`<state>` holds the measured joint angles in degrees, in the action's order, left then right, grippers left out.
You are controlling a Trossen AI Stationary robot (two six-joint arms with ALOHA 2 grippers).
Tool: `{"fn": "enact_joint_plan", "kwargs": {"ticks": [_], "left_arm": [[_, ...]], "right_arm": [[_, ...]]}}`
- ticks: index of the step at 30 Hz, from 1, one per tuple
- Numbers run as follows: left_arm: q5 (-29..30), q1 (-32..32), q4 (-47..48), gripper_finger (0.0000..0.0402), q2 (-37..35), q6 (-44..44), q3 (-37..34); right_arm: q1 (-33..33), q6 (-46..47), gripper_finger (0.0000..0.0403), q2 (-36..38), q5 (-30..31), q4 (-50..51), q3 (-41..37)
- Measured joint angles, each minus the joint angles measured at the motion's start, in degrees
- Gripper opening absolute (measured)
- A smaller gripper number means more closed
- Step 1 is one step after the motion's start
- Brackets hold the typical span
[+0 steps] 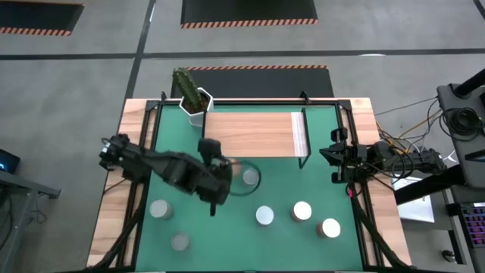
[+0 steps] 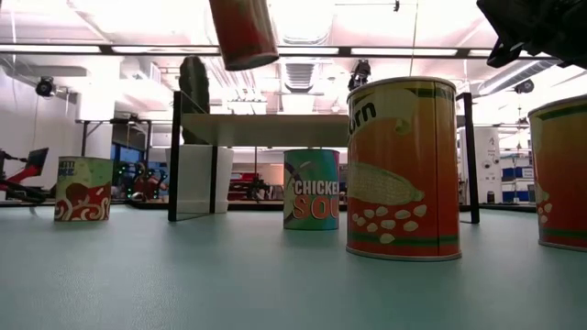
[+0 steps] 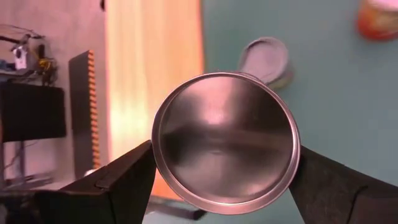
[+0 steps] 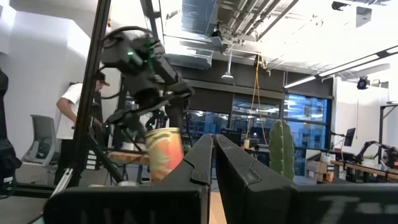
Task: Pick and place cans onto a shelf
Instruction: Put the canned green beans on the shelf
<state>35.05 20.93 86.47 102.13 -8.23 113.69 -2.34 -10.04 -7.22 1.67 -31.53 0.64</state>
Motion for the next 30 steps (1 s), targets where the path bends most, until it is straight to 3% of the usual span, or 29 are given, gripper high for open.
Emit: {"fn": "enact_joint_plan", "kwargs": {"ticks": [8, 15, 26, 30], "left_arm": [[-1.78, -7.81, 0.57, 0.0292, 0.0, 9.66, 2.32], [-6.94, -14.67, 0.6, 0.0292, 0.0, 14.94, 2.45], [-16.98, -23.83, 0.32, 0.0292, 0.0, 18.67, 2.45], [-18.12, -26.22, 0.11, 0.0292, 0.0, 19.4, 2.4]], "right_arm": [[0.0, -0.31, 0.0009, 0.0, 0.0, 0.0, -0.02], [0.02, -0.43, 0.0009, 0.0, 0.0, -0.02, -0.02], [-0.01, -0.48, 0.0009, 0.0, 0.0, -0.02, -0.02], [0.0, -0.48, 0.0009, 0.0, 0.0, -0.02, 0.0]]}}
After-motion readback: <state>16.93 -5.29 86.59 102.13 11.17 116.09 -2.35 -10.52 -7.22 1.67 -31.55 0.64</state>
